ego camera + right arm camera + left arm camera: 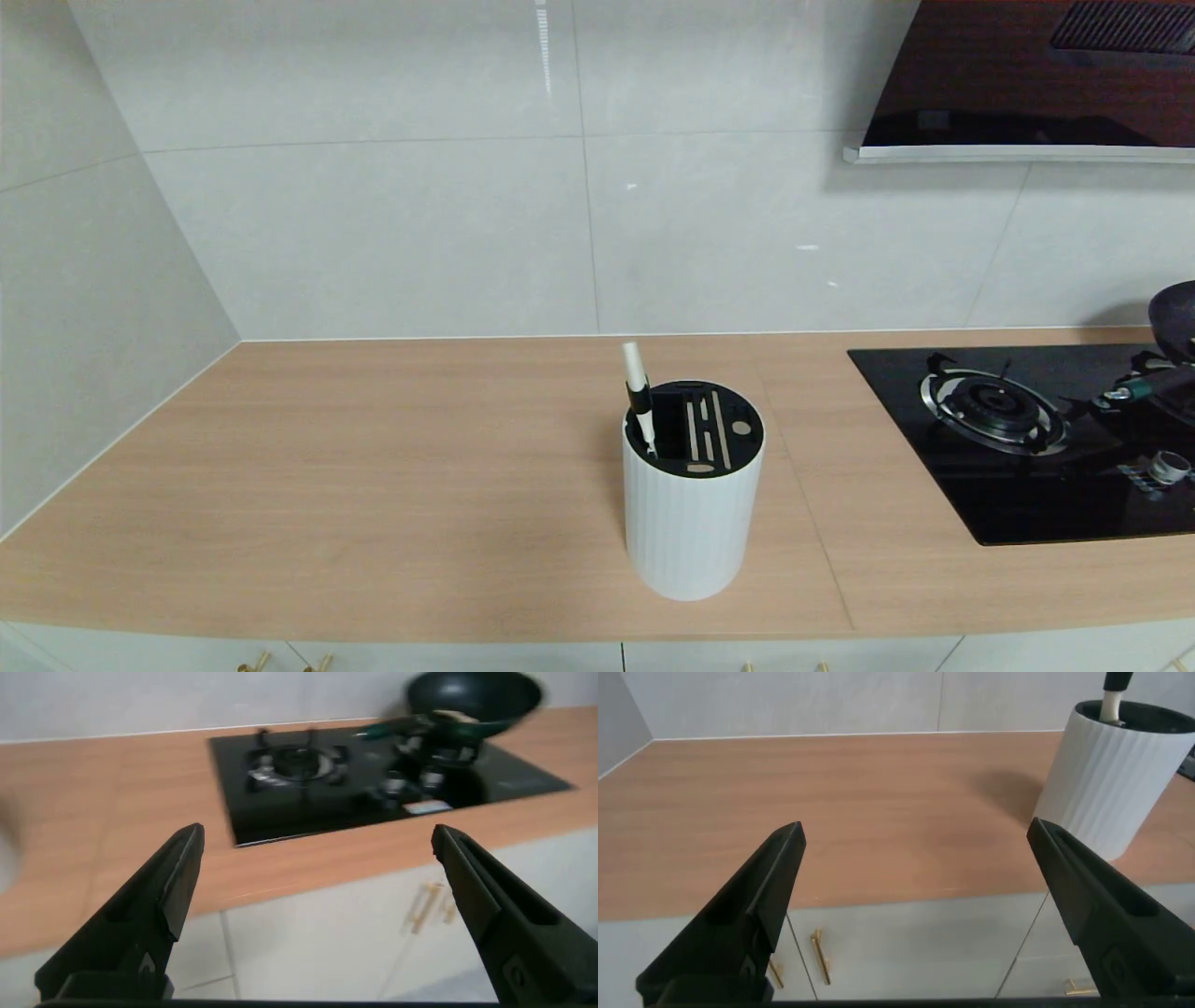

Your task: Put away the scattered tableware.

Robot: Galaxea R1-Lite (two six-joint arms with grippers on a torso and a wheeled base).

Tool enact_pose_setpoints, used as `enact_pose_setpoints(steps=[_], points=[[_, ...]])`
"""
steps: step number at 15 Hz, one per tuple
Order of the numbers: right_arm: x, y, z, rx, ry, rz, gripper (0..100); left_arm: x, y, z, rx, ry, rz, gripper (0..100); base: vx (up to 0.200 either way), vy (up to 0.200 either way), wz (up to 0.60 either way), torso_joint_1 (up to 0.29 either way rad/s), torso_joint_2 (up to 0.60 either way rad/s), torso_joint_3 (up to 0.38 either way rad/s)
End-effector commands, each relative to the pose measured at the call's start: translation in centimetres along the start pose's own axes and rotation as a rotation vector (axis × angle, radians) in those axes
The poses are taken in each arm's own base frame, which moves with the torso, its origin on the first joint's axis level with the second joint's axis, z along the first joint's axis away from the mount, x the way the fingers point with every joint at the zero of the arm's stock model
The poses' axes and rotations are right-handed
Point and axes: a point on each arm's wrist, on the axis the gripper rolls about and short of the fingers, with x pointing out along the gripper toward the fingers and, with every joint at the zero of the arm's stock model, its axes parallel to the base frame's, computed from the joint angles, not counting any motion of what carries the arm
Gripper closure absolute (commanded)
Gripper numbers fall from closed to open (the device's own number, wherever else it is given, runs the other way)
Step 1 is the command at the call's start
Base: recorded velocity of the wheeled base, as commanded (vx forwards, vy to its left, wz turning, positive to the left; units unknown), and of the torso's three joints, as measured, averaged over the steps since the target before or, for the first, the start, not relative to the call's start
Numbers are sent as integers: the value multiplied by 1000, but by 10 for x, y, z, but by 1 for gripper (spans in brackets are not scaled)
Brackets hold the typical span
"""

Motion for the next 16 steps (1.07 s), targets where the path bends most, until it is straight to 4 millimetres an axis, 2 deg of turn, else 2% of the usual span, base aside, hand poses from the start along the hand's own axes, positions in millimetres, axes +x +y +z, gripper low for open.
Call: enact_pose_setpoints(steps=[1, 4, 5, 6, 7, 8, 9, 12, 14, 16], points=[[0, 2, -1, 9, -2, 96, 0, 0, 0, 0, -47, -2, 1, 0, 0, 0, 0, 0, 0, 0], [0, 3, -1, 10, 6, 118, 0, 0, 0, 3, -245, -27, -8, 0, 0, 0, 0, 0, 0, 0], [0, 2, -1, 19, 8, 95, 0, 0, 0, 3, -254, -32, 1, 0, 0, 0, 0, 0, 0, 0], [0, 1, -2, 49, 10, 29, 0, 0, 0, 3, -210, -33, 15, 0, 0, 0, 0, 0, 0, 0], [0, 0, -2, 89, 13, -13, 0, 0, 1, 2, -80, -27, 35, 0, 0, 0, 0, 0, 0, 0], [0, 0, -2, 127, 16, -15, 0, 0, 2, -2, 137, 18, 77, 0, 0, 0, 0, 0, 0, 0], [0, 0, -2, 145, 17, -15, 0, 0, 3, -5, 241, 56, 103, 0, 0, 0, 0, 0, 0, 0], [0, 0, -3, 128, 20, 16, 0, 0, 2, -6, 152, 61, 70, 0, 0, 0, 0, 0, 0, 0], [0, 3, -7, 39, 66, 130, 0, 0, 2, -6, 103, 60, 71, 0, 0, 0, 0, 0, 0, 0], [0, 3, -6, 55, 55, 123, 0, 0, 2, -6, 103, 60, 71, 0, 0, 0, 0, 0, 0, 0]])
